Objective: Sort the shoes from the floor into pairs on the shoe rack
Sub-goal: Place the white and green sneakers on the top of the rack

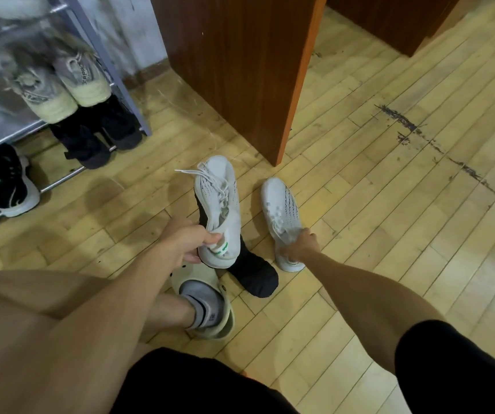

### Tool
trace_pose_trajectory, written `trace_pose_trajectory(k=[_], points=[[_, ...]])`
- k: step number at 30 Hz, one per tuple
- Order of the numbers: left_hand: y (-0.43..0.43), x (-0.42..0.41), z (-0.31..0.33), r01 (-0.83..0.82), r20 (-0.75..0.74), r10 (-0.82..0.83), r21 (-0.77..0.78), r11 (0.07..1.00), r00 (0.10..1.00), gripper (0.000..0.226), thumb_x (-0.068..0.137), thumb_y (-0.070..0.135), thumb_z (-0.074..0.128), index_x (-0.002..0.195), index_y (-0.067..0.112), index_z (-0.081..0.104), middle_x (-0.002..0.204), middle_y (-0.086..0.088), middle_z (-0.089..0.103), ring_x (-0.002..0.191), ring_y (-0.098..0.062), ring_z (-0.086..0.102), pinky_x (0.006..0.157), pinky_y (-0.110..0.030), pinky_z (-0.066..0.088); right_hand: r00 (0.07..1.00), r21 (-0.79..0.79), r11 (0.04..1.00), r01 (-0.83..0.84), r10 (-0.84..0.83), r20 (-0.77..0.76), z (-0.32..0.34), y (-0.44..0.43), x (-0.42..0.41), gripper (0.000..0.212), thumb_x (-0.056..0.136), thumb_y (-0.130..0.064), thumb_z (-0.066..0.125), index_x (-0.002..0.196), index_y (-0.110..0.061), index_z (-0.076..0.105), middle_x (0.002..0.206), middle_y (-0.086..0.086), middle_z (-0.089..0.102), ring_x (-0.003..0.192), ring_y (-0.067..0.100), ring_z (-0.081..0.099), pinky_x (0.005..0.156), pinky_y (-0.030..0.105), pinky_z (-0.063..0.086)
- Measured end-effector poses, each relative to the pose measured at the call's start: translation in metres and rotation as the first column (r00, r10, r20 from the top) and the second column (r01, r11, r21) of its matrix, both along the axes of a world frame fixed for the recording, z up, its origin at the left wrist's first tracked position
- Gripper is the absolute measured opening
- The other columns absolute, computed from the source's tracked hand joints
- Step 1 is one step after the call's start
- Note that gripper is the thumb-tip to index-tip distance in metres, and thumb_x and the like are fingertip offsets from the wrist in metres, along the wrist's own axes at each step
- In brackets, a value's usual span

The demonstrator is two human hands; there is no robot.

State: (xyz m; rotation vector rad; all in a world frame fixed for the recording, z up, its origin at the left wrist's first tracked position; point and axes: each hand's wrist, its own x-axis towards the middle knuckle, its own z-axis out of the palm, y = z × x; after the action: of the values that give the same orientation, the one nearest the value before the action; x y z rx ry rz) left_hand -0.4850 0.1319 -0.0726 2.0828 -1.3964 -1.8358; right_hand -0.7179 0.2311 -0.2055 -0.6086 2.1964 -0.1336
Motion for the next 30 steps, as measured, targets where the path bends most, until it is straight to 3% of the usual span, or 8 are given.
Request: trace_pose_trajectory(k=[2,4,11,15,19,22,26,30], points=[[-0.002,0.001,-0.001,-0.004,-0.007,0.004,0.003,1.000,1.000,0.019,0.072,0.011,0.080,0.074,0.011,0.061,0.075,-0.006,0.068,0.072,-0.020,0.065,0.049,-0.027,0.051,0.999,0.017,1.000,0.004,-0.004,0.054,-0.001,0.005,-0.013,0.069,0.072,-0.034,0.079,0.126,-0.005,0.049,0.113,0.009,0.059,0.091,0.022,0.062,0.076,0.033,0.057],[-0.004,0.002,-0.002,-0.003,-0.007,0.003,0.001,1.000,1.000,0.020,0.072,0.011,0.080,0.074,0.012,0.061,0.075,-0.005,0.068,0.074,-0.022,0.065,0.050,-0.027,0.051,0.986,0.012,0.997,0.072,-0.073,0.150,-0.002,0.010,-0.023,0.057,0.072,-0.031,0.079,0.119,-0.006,0.057,0.107,0.009,0.066,0.093,0.024,0.064,0.081,0.036,0.058],[-0.011,0.013,-0.007,0.005,0.069,-0.007,0.033,0.999,0.998,0.037,0.074,0.015,0.079,0.104,0.002,0.063,0.107,-0.015,0.067,0.098,-0.033,0.065,0.073,-0.040,0.057,0.883,0.197,0.964,0.179,-0.246,0.400,0.008,-0.002,-0.025,0.036,0.072,-0.010,0.079,0.100,-0.005,0.056,0.087,0.010,0.057,0.078,0.023,0.055,0.081,0.037,0.054],[-0.012,0.014,-0.002,0.000,0.061,-0.002,0.031,1.000,0.998,0.029,0.076,0.016,0.077,0.099,0.006,0.063,0.107,-0.016,0.068,0.093,-0.031,0.067,0.076,-0.039,0.057,0.904,0.251,0.963,0.093,-0.188,0.384,0.029,-0.011,-0.029,0.033,0.069,-0.013,0.084,0.087,-0.008,0.056,0.085,0.006,0.053,0.074,0.019,0.052,0.069,0.033,0.052],[-0.010,0.008,0.012,-0.010,0.040,0.011,-0.024,1.000,0.999,0.035,0.078,0.014,0.076,0.107,0.001,0.062,0.105,-0.015,0.067,0.092,-0.029,0.065,0.078,-0.037,0.055,0.945,0.197,0.978,-0.066,-0.002,0.328,0.058,-0.024,-0.037,0.044,0.066,-0.018,0.087,0.097,-0.002,0.059,0.089,0.008,0.056,0.074,0.023,0.060,0.057,0.035,0.060],[-0.005,0.005,0.027,0.000,-0.013,0.000,0.000,1.000,1.000,0.036,0.084,0.013,0.071,0.114,0.000,0.056,0.104,-0.012,0.064,0.096,-0.026,0.063,0.081,-0.035,0.051,0.944,0.145,0.978,-0.148,0.096,0.316,0.082,-0.029,-0.036,0.046,0.065,-0.019,0.088,0.099,0.001,0.065,0.091,0.010,0.062,0.076,0.026,0.066,0.066,0.038,0.061],[0.000,0.015,0.046,-0.045,-0.064,0.043,-0.036,0.998,0.997,0.024,0.082,0.008,0.071,0.100,0.004,0.056,0.094,-0.011,0.061,0.084,-0.024,0.059,0.076,-0.037,0.052,0.937,-0.006,0.991,-0.132,0.127,0.324,0.109,-0.038,-0.023,0.046,0.062,-0.017,0.089,0.096,0.005,0.067,0.097,0.013,0.068,0.082,0.027,0.068,0.073,0.037,0.060],[0.005,0.032,0.069,-0.105,-0.060,0.102,-0.037,0.994,0.993,0.037,0.084,0.004,0.068,0.118,-0.002,0.054,0.098,-0.011,0.060,0.101,-0.029,0.062,0.080,-0.040,0.050,0.934,-0.200,0.973,-0.119,0.178,0.309,0.143,-0.060,0.003,0.065,0.059,-0.029,0.090,0.104,0.009,0.064,0.088,0.012,0.069,0.070,0.020,0.068,0.052,0.025,0.057]])
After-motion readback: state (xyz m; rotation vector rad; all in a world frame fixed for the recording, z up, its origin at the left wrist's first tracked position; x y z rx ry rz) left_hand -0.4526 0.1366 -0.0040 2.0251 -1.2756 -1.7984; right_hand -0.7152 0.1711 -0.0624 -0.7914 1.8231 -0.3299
